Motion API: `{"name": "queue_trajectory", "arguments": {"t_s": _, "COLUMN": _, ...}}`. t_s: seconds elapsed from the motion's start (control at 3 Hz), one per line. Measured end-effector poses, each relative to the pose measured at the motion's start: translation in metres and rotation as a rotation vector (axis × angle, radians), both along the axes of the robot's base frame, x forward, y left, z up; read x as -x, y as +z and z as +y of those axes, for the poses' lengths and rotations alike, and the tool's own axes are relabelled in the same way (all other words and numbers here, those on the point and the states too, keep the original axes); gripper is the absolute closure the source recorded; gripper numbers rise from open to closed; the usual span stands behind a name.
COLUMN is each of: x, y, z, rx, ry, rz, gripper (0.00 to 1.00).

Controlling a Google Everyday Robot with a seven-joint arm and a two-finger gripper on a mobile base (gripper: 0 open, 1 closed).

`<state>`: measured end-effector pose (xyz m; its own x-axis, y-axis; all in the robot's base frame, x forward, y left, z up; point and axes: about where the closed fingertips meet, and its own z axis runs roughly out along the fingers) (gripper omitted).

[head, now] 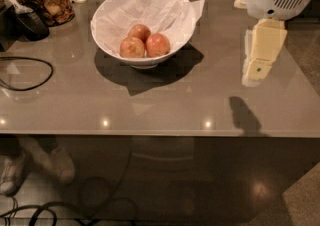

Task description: Pick apple from white bowl

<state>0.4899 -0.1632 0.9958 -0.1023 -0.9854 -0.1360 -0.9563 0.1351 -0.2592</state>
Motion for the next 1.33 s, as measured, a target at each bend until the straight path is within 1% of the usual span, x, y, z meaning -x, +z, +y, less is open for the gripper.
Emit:
{"name": "queue_trajectory", "arguments": {"t_s": 0.33, "x": -0.001, "y": 0.002, "z": 0.001, "rx": -0.015, "ry": 0.000, "rz": -0.020, "gripper": 0.00}}
{"name": "queue_trajectory", "arguments": {"t_s": 0.67, "x": -0.023, "y": 0.001, "z": 0.018, "rx": -0.085, "ry": -0.012, "rz": 0.004, "gripper": 0.00}}
{"name": "queue_trajectory", "arguments": {"t_s": 1.0, "x": -0.054, "y": 0.004, "z": 0.042, "rx": -0.152, "ry": 0.000, "rz": 0.031, "gripper": 0.00}}
{"name": "queue_trajectory", "arguments": {"t_s": 1.33, "x": -0.077, "y": 0.012, "z": 0.075, "rx": -0.166, "ry": 0.060, "rz": 0.001, "gripper": 0.00}}
